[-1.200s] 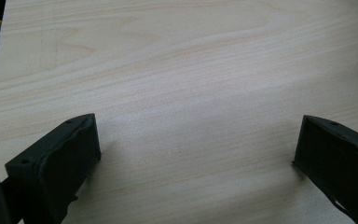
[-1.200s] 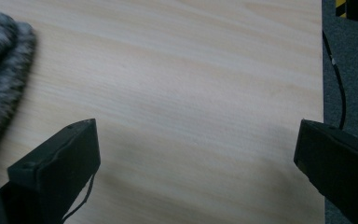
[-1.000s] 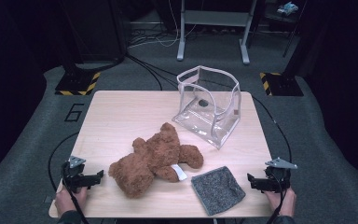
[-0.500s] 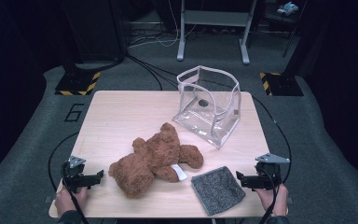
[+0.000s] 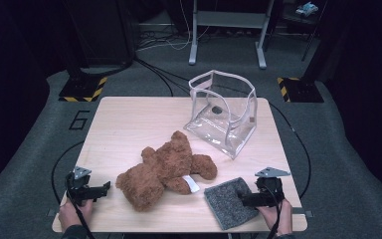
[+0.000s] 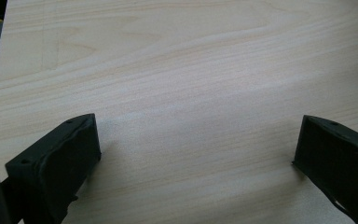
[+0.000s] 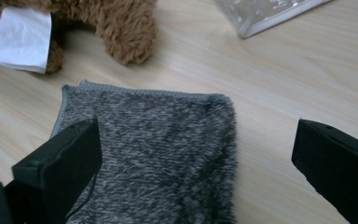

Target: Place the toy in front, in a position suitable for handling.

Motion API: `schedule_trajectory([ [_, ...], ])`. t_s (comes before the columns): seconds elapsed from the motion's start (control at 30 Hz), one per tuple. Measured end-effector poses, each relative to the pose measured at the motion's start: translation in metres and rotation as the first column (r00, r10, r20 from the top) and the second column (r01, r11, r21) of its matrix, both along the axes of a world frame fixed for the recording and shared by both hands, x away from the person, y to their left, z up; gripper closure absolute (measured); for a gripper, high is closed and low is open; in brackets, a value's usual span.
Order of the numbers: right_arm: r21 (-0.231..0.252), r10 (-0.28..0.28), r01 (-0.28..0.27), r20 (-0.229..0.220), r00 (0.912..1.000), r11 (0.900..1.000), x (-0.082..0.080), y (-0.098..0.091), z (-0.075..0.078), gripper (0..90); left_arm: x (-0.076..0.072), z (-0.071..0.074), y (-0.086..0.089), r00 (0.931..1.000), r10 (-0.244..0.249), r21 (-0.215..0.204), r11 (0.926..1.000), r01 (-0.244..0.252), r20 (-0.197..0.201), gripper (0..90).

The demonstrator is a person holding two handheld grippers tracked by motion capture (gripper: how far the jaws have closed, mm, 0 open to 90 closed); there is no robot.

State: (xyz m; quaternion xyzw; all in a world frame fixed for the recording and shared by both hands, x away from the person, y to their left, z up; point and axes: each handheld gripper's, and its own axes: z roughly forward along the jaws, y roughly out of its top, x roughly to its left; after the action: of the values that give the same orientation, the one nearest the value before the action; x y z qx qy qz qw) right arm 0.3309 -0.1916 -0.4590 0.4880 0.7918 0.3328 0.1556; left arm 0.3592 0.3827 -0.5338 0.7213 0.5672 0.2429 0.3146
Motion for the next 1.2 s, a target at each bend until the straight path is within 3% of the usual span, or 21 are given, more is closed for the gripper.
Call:
schedule_trajectory([
  [0.37,-0.04,0.048,-0.05,-0.061,0.997,0.998,-0.002,0.03,-0.031,0.3,0.0,0.0,0.0,1.0,0.001,0.0,1.0,-0.001,0.0,0.0],
  [0.7,-0.132,0.047,-0.061,-0.107,0.9932,0.9894,0.0,0.039,-0.054,3.4,0.0,0.0,0.0,1.0,0.002,0.001,1.0,-0.002,-0.001,0.0],
  [0.9,-0.127,0.03,-0.042,-0.096,0.9949,0.991,-0.003,0.036,-0.051,18.3,0.0,0.0,0.0,1.0,0.002,0.001,1.0,-0.002,-0.001,0.0],
  [1.2,-0.101,0.011,-0.019,-0.085,0.9963,0.9947,-0.003,0.025,-0.046,56.4,0.0,0.0,0.0,1.0,0.002,-0.002,1.0,-0.002,-0.001,0.0],
])
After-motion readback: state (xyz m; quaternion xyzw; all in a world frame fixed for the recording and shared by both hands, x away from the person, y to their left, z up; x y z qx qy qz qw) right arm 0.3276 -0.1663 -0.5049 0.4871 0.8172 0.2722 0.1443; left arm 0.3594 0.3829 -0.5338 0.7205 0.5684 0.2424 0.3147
